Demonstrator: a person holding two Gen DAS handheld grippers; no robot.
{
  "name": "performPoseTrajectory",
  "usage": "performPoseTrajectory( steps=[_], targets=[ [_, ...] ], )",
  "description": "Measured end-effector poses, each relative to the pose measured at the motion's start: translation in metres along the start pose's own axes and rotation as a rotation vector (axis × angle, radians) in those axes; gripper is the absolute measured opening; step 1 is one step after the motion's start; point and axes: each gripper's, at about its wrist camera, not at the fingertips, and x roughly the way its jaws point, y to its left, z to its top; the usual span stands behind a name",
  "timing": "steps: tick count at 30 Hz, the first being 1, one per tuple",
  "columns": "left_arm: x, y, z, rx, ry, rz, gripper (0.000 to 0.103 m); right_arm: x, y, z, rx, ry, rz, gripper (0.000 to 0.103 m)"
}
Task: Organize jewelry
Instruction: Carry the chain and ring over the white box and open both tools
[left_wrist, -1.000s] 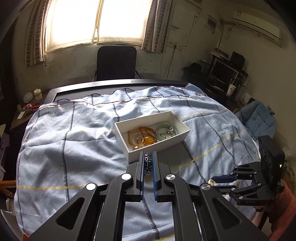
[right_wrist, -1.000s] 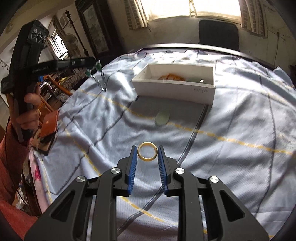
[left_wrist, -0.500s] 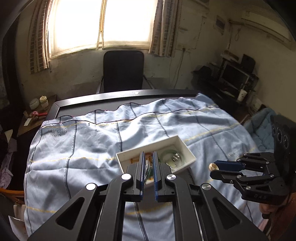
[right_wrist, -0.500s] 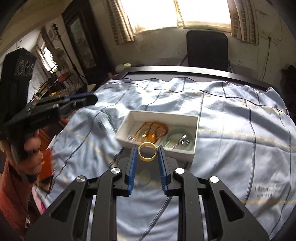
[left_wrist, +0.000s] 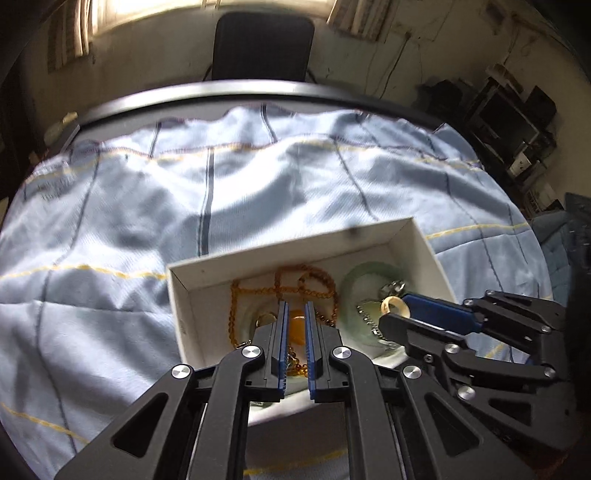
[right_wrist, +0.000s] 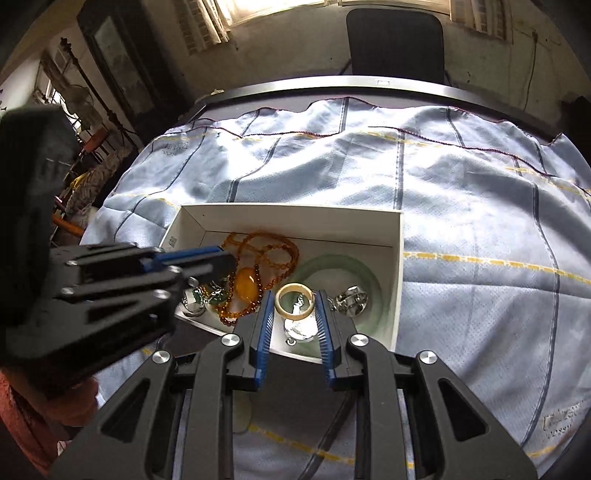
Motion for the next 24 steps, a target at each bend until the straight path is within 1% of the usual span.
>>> performPoseTrajectory(
  steps=[1, 2, 3, 4, 9, 15, 17, 18, 20, 22, 23, 24],
  targets=[
    [0.003, 0.001, -0.001, 0.0, 0.01, -0.011, 0.012, -0.001, 0.0, 0.001, 0.0, -0.002, 0.006, 0.022],
    [0.005, 0.002, -0.001, 0.001, 0.018, -0.018, 0.024, -0.003, -0.001, 0.001, 0.003, -0.006, 0.014, 0.023],
    [0.006, 0.003, -0.001, -0.002, 0.02, -0.012, 0.043, -0.005, -0.001, 0.001, 0.004, -0.013, 0.014, 0.023],
    [0.006, 0.004, -0.001, -0.011, 0.016, 0.0, 0.047, -0.006, -0.001, 0.002, 0.0, -0.016, 0.012, 0.024],
    [0.0, 0.005, 0.002, -0.025, 0.0, 0.001, 0.047, -0.011, -0.002, 0.001, 0.001, -0.023, 0.006, 0.024],
    [-0.007, 0.005, 0.001, -0.02, 0.018, 0.026, 0.047, -0.026, -0.007, -0.006, 0.028, -0.032, 0.017, 0.026],
    [-0.013, 0.004, 0.003, -0.016, 0.025, 0.054, 0.047, -0.035, -0.006, -0.009, 0.022, -0.033, 0.019, 0.033],
    [-0.017, 0.004, 0.004, -0.017, 0.026, 0.063, 0.047, -0.042, -0.004, -0.012, 0.012, -0.038, 0.019, 0.035],
    [-0.031, 0.003, 0.008, -0.019, 0.017, 0.074, 0.048, -0.054, 0.0, -0.019, -0.011, -0.051, 0.029, 0.043],
    [-0.047, 0.0, 0.007, -0.001, -0.018, 0.066, 0.054, -0.065, 0.005, -0.033, -0.04, -0.065, 0.053, 0.048],
    [-0.055, -0.003, 0.003, 0.024, -0.038, 0.06, 0.059, -0.068, 0.006, -0.042, -0.052, -0.07, 0.065, 0.05],
    [-0.06, -0.006, -0.002, 0.051, -0.054, 0.057, 0.062, -0.07, 0.006, -0.053, -0.058, -0.075, 0.077, 0.05]
  ],
)
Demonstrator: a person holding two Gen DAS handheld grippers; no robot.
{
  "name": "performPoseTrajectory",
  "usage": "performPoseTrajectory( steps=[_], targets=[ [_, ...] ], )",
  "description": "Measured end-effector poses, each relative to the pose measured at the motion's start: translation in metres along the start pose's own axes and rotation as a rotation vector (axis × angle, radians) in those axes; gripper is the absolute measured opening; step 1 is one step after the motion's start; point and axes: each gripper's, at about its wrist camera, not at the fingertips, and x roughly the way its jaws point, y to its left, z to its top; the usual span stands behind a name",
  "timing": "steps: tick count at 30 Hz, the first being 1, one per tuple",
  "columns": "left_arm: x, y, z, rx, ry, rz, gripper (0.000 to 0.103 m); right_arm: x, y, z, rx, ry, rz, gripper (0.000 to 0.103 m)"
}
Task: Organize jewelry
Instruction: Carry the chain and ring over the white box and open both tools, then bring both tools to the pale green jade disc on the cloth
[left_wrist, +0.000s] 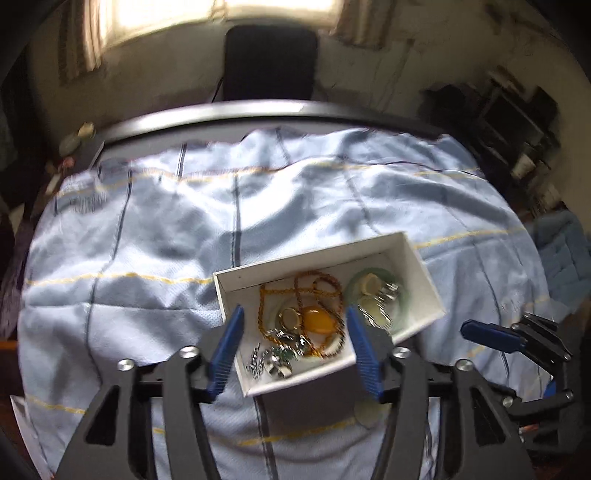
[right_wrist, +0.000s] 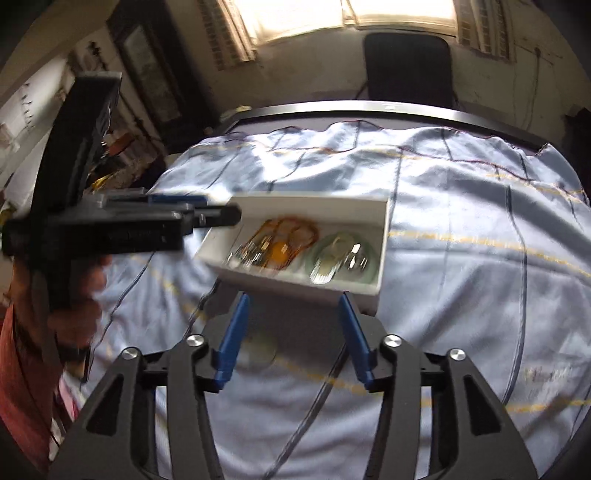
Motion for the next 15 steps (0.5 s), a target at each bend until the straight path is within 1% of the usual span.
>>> performPoseTrajectory(
  steps=[2, 4, 7, 9, 11, 12, 13, 15],
  targets=[
    [-0.007, -0.006, -0.017, 0.049, -0.031, -0.003, 0.062, 0.001, 0.001, -0.018, -0.006, -0.008, 0.018, 0.05],
    [-0.009, -0.012, -0.038, 0.107, -0.053, -0.028, 0.063, 0.008, 0.002, -0.037, -0.039, -0.006, 0.036, 0.05],
    [-0.009, -0.019, -0.069, 0.21, -0.102, -0.065, 0.063, 0.023, 0.006, -0.055, -0.113, -0.001, 0.005, 0.05],
    [-0.007, -0.026, -0.086, 0.315, -0.144, -0.087, 0.063, 0.03, 0.01, -0.061, -0.152, 0.0, -0.012, 0.05],
    [-0.005, -0.028, -0.09, 0.372, -0.163, -0.099, 0.063, 0.035, 0.015, -0.064, -0.186, -0.01, -0.019, 0.05],
    [-0.004, -0.027, -0.091, 0.39, -0.163, -0.123, 0.063, 0.037, 0.02, -0.065, -0.208, -0.017, -0.021, 0.05],
    [-0.002, -0.027, -0.09, 0.412, -0.162, -0.167, 0.063, 0.039, 0.023, -0.066, -0.223, -0.019, -0.029, 0.05],
    [0.0, -0.026, -0.089, 0.447, -0.167, -0.209, 0.063, 0.045, 0.031, -0.065, -0.257, -0.016, -0.045, 0.05]
  ],
)
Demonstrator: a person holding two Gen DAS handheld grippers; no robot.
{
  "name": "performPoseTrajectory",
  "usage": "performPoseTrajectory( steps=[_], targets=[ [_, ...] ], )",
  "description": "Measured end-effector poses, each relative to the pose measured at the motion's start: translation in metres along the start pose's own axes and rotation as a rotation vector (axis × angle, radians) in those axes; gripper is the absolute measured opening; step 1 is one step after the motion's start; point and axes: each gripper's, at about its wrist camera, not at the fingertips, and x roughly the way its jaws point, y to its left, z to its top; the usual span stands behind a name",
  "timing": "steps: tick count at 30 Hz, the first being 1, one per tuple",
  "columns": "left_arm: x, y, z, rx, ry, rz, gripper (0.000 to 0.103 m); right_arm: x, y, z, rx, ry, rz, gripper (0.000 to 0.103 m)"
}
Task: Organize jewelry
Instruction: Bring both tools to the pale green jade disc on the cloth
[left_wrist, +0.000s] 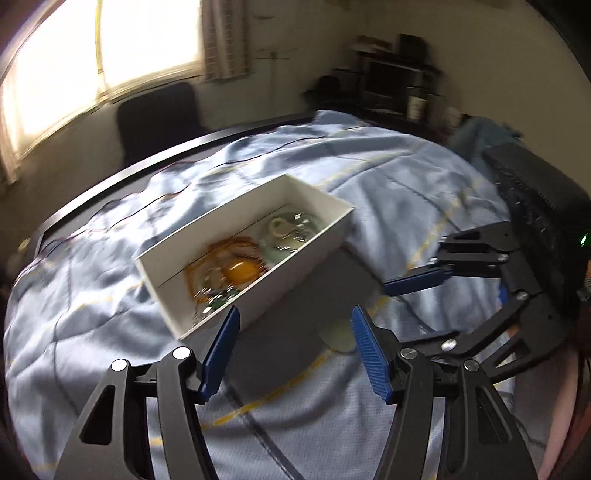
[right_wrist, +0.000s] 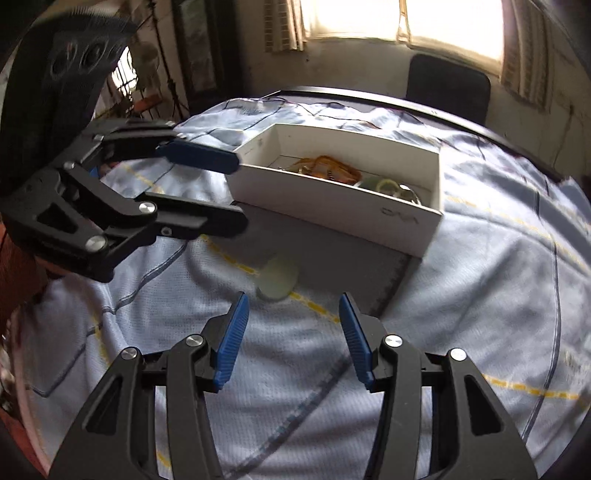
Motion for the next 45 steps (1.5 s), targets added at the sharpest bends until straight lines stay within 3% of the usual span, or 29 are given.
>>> performPoseTrajectory(
  steps=[2, 5, 9, 12, 15, 19, 21, 26, 28, 31, 38, 42, 45],
  targets=[
    [0.002, -0.004, -0.001, 0.051, -0.009, -0.026, 0.064, 0.006, 0.006, 0.003, -0.026, 0.015, -0.002, 0.05],
    [0.01, -0.007, -0.003, 0.098, 0.012, -0.007, 0.064, 0.015, 0.011, 0.006, -0.052, 0.031, -0.025, 0.049],
    [0.017, 0.0, -0.004, 0.06, 0.039, 0.003, 0.064, 0.025, 0.011, 0.009, -0.052, 0.041, -0.029, 0.04],
    [0.018, 0.011, -0.003, 0.012, 0.053, 0.006, 0.065, 0.028, 0.017, 0.01, -0.091, 0.043, -0.061, 0.027],
    [0.014, 0.015, -0.002, -0.006, 0.059, -0.005, 0.067, 0.026, 0.019, 0.008, -0.108, 0.048, -0.067, 0.026],
    [0.011, 0.011, -0.005, 0.011, 0.072, -0.044, 0.069, 0.018, 0.024, 0.0, -0.146, 0.063, -0.009, 0.026],
    [0.009, 0.001, -0.011, 0.064, 0.088, -0.108, 0.069, 0.013, 0.03, -0.009, -0.206, 0.067, 0.0, 0.026],
    [0.012, -0.038, -0.033, 0.277, 0.11, -0.149, 0.075, 0.001, 0.039, -0.028, -0.325, 0.071, 0.076, 0.026],
    [0.007, -0.05, -0.039, 0.354, 0.077, -0.141, 0.075, -0.002, 0.036, -0.031, -0.352, 0.068, 0.116, 0.026],
    [0.002, -0.06, -0.042, 0.434, 0.073, -0.218, 0.075, -0.005, 0.031, -0.032, -0.386, 0.076, 0.173, 0.026],
    [0.014, -0.089, -0.065, 0.681, 0.136, -0.244, 0.076, -0.007, 0.023, -0.034, -0.481, 0.083, 0.278, 0.027],
    [0.018, -0.09, -0.063, 0.711, 0.125, -0.287, 0.076, -0.01, 0.02, -0.034, -0.516, 0.106, 0.366, 0.027],
    [0.021, -0.083, -0.061, 0.68, 0.132, -0.323, 0.075, -0.009, 0.01, -0.031, -0.462, 0.122, 0.404, 0.027]
  ],
)
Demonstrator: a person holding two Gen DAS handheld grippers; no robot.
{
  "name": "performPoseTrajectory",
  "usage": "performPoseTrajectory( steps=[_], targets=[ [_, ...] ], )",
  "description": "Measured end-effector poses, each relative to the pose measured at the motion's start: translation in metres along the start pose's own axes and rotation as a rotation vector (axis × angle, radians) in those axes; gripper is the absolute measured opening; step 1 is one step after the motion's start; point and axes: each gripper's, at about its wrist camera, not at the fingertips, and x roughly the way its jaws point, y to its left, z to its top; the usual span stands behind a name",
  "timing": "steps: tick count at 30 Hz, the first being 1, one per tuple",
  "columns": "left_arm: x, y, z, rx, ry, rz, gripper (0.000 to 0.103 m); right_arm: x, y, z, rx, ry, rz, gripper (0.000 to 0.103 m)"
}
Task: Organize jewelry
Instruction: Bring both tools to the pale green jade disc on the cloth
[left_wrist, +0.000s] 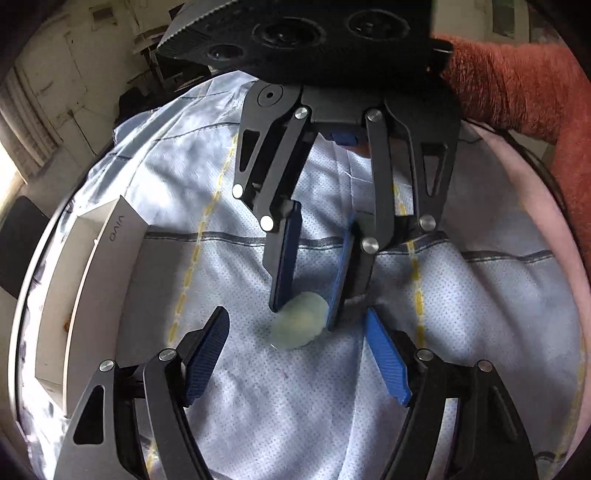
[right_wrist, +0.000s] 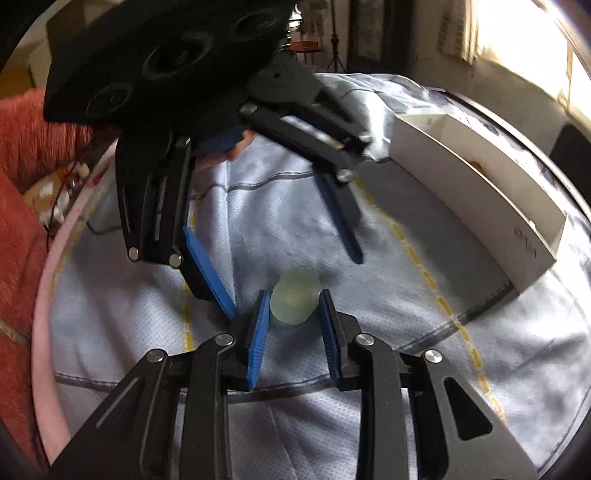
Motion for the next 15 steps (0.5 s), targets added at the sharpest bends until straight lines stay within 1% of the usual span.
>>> performPoseTrajectory(
  steps=[1, 2, 3, 4, 6, 8, 10, 12, 15],
  targets=[
    [-0.001, 0.001, -0.002, -0.01, -0.008, -0.003, 0.074, -0.002, -0.002, -0.001, 0.017, 0.0, 0.009, 0.028],
    [0.0, -0.001, -0.002, -0.02, -0.015, -0.008, 0.07, -0.004, -0.004, -0.002, 0.029, 0.004, 0.012, 0.036],
    [0.0, 0.003, -0.002, -0.028, -0.018, -0.016, 0.065, -0.008, -0.003, -0.003, 0.037, 0.007, -0.004, 0.04],
    [-0.001, 0.004, -0.004, -0.043, -0.023, -0.029, 0.063, -0.01, -0.002, -0.004, 0.037, 0.005, -0.019, 0.045],
    [-0.002, 0.002, -0.007, -0.061, -0.029, -0.039, 0.055, -0.016, 0.0, -0.006, 0.051, -0.008, -0.036, 0.045],
    [-0.002, 0.003, -0.007, -0.087, -0.026, -0.067, 0.05, -0.017, 0.002, -0.007, 0.06, -0.016, -0.064, 0.045],
    [-0.004, 0.001, -0.008, -0.094, -0.023, -0.068, 0.048, -0.015, 0.005, -0.01, 0.053, -0.021, -0.092, 0.045],
    [-0.005, 0.0, -0.008, -0.102, -0.022, -0.061, 0.047, -0.009, 0.006, -0.011, 0.046, -0.023, -0.096, 0.045],
    [-0.005, -0.001, -0.007, -0.115, -0.018, -0.06, 0.046, -0.005, 0.01, -0.012, 0.011, -0.029, -0.115, 0.035]
  ],
)
